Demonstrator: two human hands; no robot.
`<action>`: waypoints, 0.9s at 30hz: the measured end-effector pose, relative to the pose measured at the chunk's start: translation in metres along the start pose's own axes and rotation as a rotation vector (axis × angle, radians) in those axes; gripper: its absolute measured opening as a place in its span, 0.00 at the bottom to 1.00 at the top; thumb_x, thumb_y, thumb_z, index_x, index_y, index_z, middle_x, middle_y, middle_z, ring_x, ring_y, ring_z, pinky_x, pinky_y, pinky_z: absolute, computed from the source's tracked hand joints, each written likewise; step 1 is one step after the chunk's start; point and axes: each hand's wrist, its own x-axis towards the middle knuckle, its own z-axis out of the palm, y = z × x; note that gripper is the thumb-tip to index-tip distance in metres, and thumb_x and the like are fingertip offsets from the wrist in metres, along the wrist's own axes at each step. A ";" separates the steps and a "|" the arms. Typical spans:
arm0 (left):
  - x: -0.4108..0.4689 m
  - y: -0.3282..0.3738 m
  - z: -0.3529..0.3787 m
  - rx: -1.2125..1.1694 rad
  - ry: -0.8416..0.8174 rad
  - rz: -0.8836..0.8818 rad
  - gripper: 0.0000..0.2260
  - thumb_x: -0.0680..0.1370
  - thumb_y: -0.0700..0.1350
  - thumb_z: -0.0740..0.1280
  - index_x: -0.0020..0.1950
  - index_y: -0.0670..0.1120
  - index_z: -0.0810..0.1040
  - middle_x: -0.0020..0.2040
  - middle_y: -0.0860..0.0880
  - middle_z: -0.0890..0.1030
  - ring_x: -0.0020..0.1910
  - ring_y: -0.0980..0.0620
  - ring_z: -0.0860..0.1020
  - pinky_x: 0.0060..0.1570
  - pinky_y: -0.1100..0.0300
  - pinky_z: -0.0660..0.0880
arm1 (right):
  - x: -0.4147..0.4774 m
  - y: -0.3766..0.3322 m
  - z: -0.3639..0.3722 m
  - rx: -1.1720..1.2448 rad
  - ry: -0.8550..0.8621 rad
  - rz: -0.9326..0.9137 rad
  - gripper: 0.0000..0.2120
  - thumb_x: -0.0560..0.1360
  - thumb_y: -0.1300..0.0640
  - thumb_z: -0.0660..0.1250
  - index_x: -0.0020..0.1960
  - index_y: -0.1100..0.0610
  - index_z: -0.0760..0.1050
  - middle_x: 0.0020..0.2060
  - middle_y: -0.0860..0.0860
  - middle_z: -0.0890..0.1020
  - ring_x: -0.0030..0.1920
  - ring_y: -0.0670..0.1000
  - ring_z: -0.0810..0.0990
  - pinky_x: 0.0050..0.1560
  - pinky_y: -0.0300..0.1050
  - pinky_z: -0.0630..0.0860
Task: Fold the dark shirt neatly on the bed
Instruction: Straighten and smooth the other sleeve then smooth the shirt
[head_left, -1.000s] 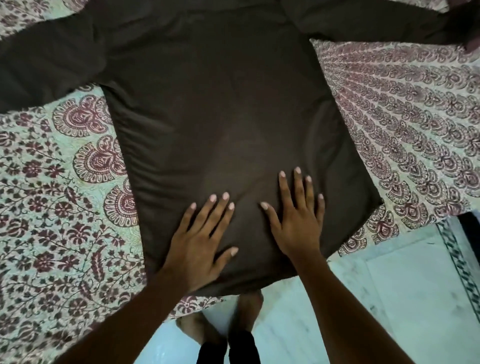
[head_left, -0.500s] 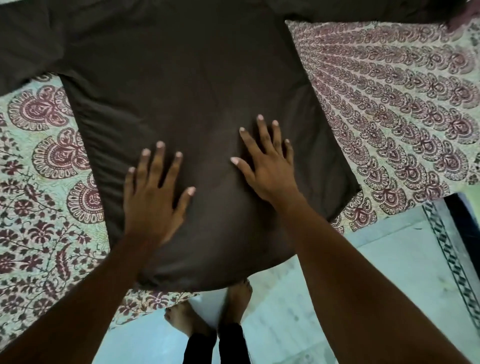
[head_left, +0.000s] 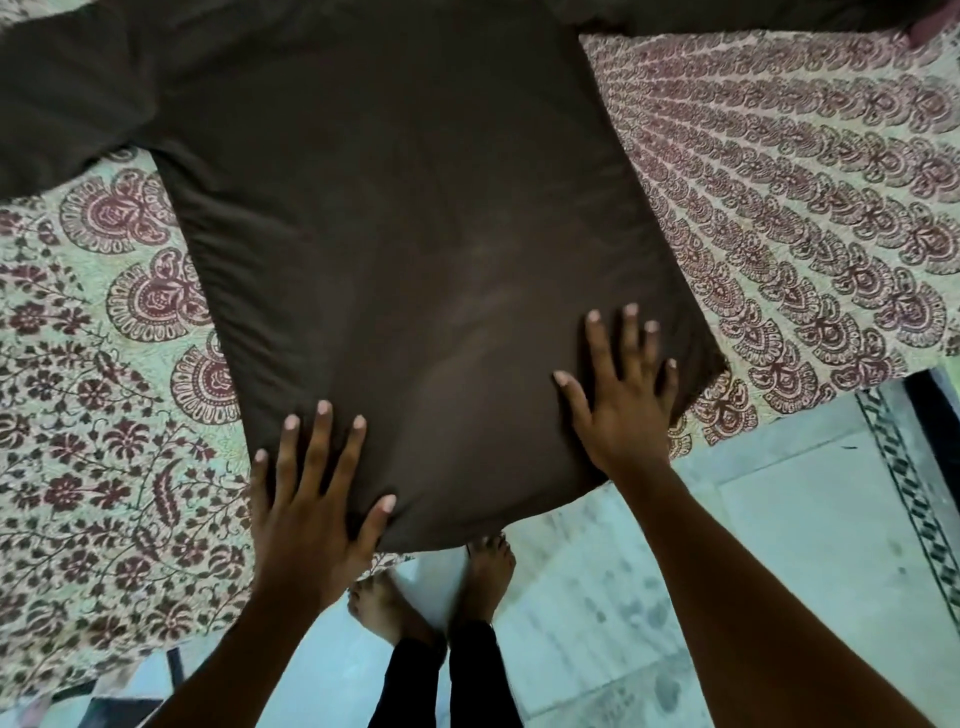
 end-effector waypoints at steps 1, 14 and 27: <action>-0.006 0.001 0.000 -0.009 0.001 -0.007 0.37 0.78 0.67 0.58 0.84 0.52 0.59 0.86 0.46 0.53 0.84 0.38 0.52 0.78 0.35 0.53 | -0.009 -0.004 0.006 -0.015 -0.005 -0.002 0.32 0.84 0.34 0.50 0.84 0.42 0.48 0.85 0.51 0.48 0.84 0.58 0.47 0.78 0.68 0.50; -0.007 -0.039 -0.009 -0.101 0.012 -0.175 0.30 0.84 0.57 0.53 0.85 0.49 0.55 0.86 0.47 0.51 0.84 0.43 0.52 0.78 0.39 0.57 | -0.059 -0.162 0.021 0.027 -0.276 -0.510 0.33 0.83 0.38 0.55 0.84 0.43 0.49 0.84 0.53 0.39 0.83 0.62 0.38 0.80 0.68 0.47; -0.043 -0.072 -0.024 -0.159 -0.035 -0.008 0.28 0.84 0.53 0.58 0.83 0.48 0.60 0.85 0.47 0.55 0.83 0.43 0.58 0.78 0.42 0.60 | -0.092 -0.183 0.009 -0.016 -0.268 -0.518 0.33 0.82 0.38 0.56 0.83 0.39 0.48 0.84 0.52 0.42 0.84 0.60 0.41 0.79 0.63 0.51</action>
